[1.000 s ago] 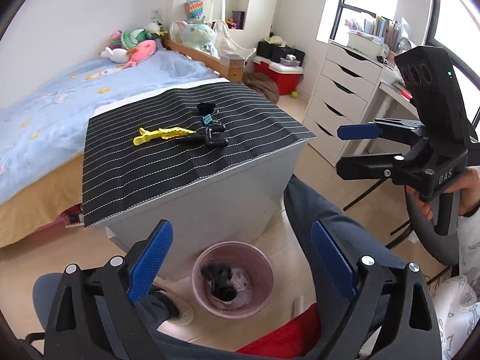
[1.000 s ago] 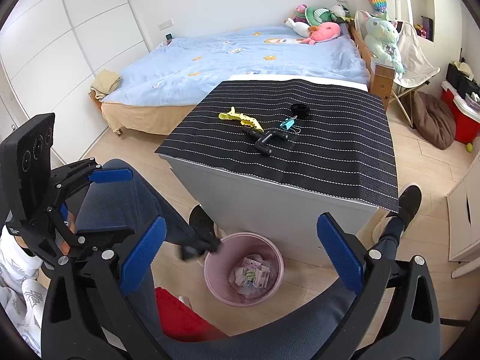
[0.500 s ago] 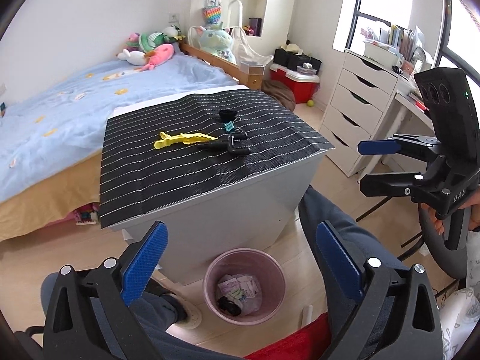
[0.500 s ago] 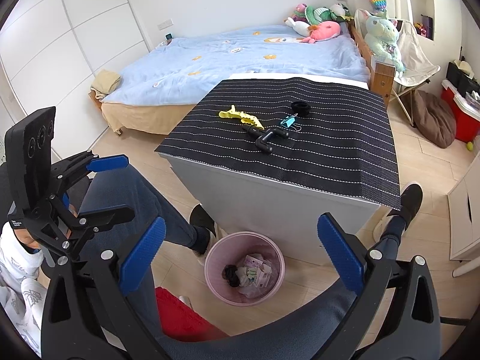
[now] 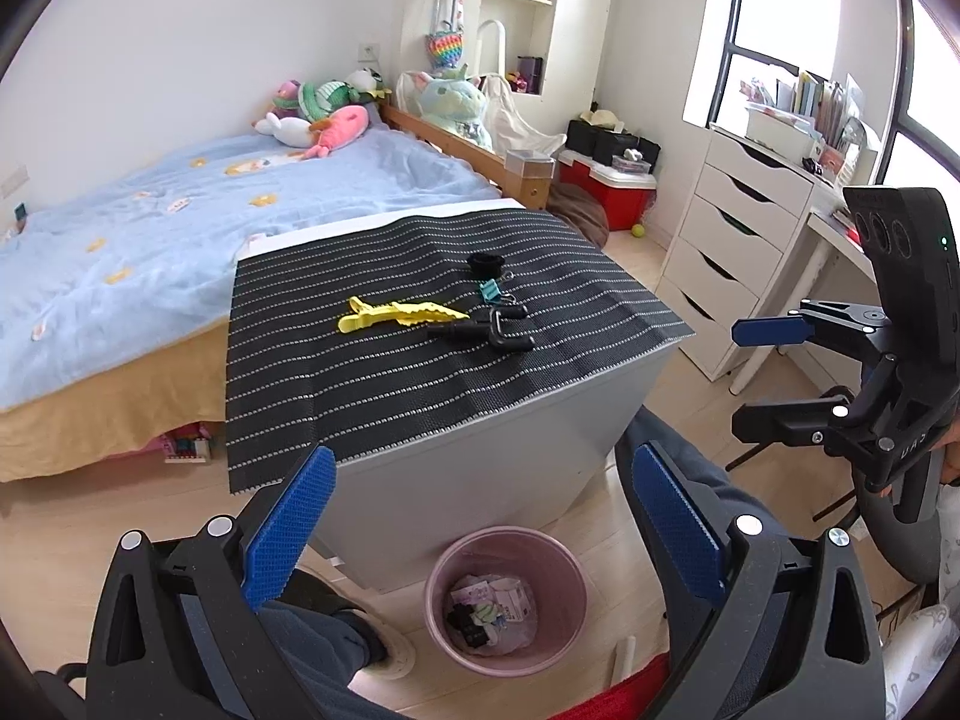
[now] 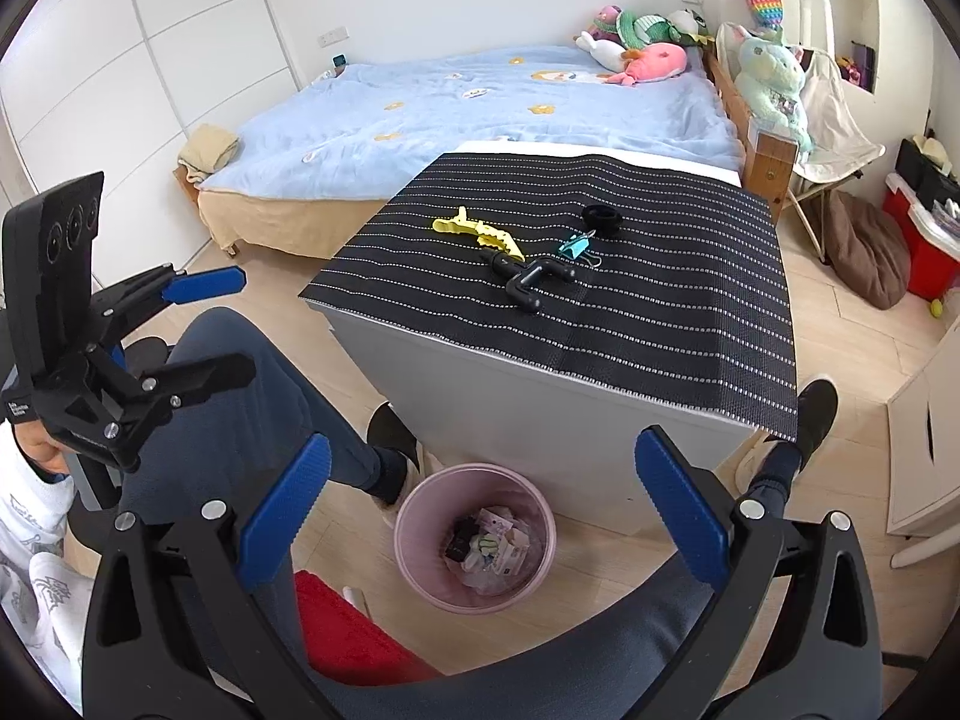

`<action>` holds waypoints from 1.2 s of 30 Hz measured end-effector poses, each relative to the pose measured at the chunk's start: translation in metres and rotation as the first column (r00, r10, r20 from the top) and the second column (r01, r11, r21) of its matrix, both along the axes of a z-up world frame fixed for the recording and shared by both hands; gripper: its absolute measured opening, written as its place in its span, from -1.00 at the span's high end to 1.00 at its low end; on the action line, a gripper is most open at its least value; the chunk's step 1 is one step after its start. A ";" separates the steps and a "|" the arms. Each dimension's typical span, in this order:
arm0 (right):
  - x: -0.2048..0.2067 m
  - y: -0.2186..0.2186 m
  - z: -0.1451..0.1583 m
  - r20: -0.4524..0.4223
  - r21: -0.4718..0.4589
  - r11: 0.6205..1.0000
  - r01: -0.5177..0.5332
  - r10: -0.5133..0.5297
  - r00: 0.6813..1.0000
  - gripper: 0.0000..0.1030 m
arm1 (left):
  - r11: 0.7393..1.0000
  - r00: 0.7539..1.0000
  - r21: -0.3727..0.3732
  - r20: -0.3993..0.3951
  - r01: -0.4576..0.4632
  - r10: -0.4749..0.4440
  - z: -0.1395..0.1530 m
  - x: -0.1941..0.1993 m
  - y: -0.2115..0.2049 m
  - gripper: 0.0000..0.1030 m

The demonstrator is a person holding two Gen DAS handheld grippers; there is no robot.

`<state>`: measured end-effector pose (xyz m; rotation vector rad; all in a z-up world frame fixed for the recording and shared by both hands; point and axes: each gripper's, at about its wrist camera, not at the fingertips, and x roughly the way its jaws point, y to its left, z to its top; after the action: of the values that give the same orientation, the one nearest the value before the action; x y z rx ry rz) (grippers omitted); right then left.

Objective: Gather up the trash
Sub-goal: 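Move the right gripper to the black Y-shaped piece and grasp it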

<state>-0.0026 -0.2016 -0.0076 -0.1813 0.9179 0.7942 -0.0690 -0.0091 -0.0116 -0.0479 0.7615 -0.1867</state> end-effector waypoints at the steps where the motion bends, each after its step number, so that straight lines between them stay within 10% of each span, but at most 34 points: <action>1: 0.001 0.002 0.001 0.008 -0.005 1.000 -0.007 0.007 1.000 -0.93 | 1.000 1.000 -0.002 0.002 -0.003 0.003 0.001 0.002 0.001 -0.85; 32: 0.127 0.107 -0.048 -0.040 -0.276 0.911 -0.305 0.307 0.951 -0.92 | 0.997 0.998 -0.052 0.005 -0.059 0.059 -0.004 0.011 0.027 -0.85; 36: 0.133 0.115 -0.060 -0.064 -0.320 0.887 -0.332 0.329 0.942 -0.57 | 0.996 0.998 -0.063 -0.002 -0.061 0.061 -0.007 0.011 0.029 -0.85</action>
<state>0.1302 -0.0864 -0.0678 -0.6413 1.0386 0.9528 -0.0581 0.0201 -0.0183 -0.1305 0.7533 -0.1525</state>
